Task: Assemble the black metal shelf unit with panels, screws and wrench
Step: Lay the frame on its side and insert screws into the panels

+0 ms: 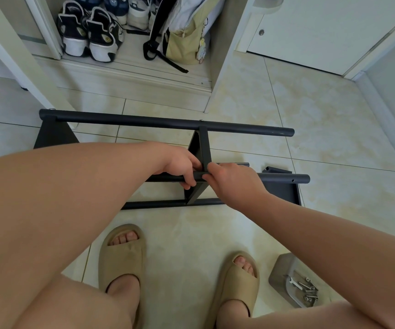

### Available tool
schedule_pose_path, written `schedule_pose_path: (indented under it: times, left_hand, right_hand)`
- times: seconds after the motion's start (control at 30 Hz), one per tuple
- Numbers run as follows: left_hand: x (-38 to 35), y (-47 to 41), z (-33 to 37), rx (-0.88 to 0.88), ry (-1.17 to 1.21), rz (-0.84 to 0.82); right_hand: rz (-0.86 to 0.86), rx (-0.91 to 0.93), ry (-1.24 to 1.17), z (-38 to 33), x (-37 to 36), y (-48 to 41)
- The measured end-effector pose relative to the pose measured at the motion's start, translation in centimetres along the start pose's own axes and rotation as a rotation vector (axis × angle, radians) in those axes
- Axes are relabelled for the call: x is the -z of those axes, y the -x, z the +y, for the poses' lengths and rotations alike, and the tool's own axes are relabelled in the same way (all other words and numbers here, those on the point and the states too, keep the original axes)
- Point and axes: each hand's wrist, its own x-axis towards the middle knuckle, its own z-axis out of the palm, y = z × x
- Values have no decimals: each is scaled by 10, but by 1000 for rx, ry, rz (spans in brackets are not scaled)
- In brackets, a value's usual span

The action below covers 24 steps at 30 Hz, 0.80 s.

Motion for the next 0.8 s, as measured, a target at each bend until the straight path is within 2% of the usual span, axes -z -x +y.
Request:
schedule_pose_path:
  times: [0.1,0.33,0.8]
  left_hand:
    - [0,-1,-1,-8,-3,-15]
    - [1,-5,-2,5,5,-13]
    - [0,-4,-2,11,7,2]
  right_hand:
    - [-3,-22,-157,3,-1,4]
    - [-3,-99,-283,5,-5,-1]
    - [75,-177,-336,3,-9,-1]
